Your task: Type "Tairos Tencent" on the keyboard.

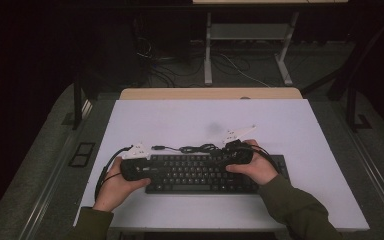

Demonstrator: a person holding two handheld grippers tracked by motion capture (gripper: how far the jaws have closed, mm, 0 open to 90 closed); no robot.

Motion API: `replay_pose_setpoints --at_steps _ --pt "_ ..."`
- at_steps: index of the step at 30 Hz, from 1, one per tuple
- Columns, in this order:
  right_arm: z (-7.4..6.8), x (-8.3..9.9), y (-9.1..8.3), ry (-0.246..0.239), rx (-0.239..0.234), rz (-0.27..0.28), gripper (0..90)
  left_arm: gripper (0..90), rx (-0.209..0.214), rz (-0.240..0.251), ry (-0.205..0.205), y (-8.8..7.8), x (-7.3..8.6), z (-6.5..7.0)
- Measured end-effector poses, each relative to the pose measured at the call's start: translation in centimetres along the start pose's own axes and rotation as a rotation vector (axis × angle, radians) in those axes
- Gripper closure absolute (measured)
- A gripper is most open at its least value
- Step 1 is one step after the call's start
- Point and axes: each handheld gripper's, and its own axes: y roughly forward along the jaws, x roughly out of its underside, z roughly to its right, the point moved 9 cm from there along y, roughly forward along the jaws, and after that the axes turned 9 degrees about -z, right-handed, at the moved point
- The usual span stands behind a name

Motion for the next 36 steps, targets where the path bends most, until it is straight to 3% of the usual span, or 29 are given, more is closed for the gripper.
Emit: replay_pose_setpoints --at_steps 9,19,36 --pt "0.0 -0.2 -0.1 0.001 0.001 0.009 50.3 88.7 0.013 -0.036 -0.033 0.1 0.5 -0.2" --pt "0.0 -0.2 -0.2 0.004 0.003 0.009 50.1 88.9 0.020 -0.081 -0.023 0.8 1.1 -0.1" --pt "0.0 -0.1 -0.1 0.005 0.001 0.006 50.1 88.8 0.027 -0.093 -0.012 2.1 0.9 0.4"
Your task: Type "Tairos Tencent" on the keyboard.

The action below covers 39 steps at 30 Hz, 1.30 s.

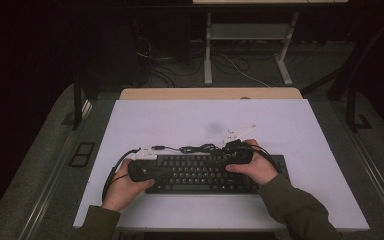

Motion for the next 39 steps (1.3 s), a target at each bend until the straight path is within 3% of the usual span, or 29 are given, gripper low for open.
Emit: replay_pose_setpoints --at_steps 21,39 --pt "0.01 -0.04 -0.08 -0.006 0.002 0.000 50.2 88.9 -0.002 -0.010 0.011 0.80 0.03 -0.16" --pt "0.00 -0.06 -0.15 0.000 0.002 0.002 50.2 88.9 -0.003 0.002 0.009 0.41 -0.25 -0.12"
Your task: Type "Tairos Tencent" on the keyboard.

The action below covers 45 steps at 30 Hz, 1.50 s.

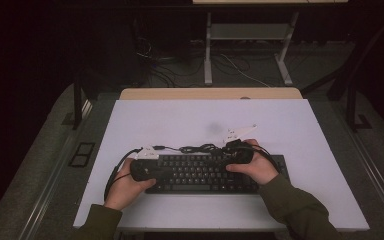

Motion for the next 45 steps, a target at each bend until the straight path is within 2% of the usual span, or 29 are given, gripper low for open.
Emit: replay_pose_setpoints --at_steps 13,27,43,45 --pt "0.0 0.0 0.0 -0.004 0.001 0.002 50.2 88.8 0.004 0.012 -0.002 -0.4 -0.2 0.2" --pt "0.1 0.0 -0.1 -0.003 0.003 0.003 50.2 88.8 0.018 0.011 0.016 -0.6 -0.4 0.9" --pt "0.1 0.0 -0.2 -0.001 0.005 0.005 50.2 88.9 0.076 0.008 0.030 -0.3 -0.7 2.4" --pt "0.1 -0.1 -0.2 -0.001 0.004 0.005 50.2 88.9 0.087 -0.001 0.044 -0.2 -0.7 2.6"
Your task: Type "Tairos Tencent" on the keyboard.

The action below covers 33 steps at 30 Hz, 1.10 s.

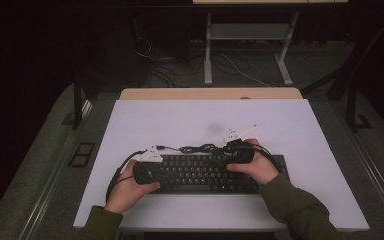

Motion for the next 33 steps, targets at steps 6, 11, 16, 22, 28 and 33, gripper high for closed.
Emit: replay_pose_setpoints --at_steps 6,11,16,22,28,33 --pt "0.0 0.0 0.0 0.000 0.001 0.001 50.2 88.9 0.040 -0.009 0.023 0.4 -0.1 0.9" --pt "0.0 0.0 0.0 0.002 -0.001 0.002 50.2 88.9 0.076 -0.018 0.013 0.6 -0.2 1.4" --pt "0.1 0.0 0.0 0.002 0.000 0.003 50.2 88.9 0.092 -0.036 0.031 1.0 -0.2 2.0" --pt "0.1 0.0 -0.1 0.002 0.002 0.004 50.2 88.9 0.082 -0.060 0.056 1.6 0.1 2.2" --pt "0.1 -0.1 -0.1 0.003 0.001 0.005 50.2 88.9 0.063 -0.086 0.067 2.0 0.3 2.3" --pt "0.1 -0.1 -0.1 0.004 0.002 0.004 50.3 88.9 0.057 -0.083 0.068 2.0 0.3 2.1"
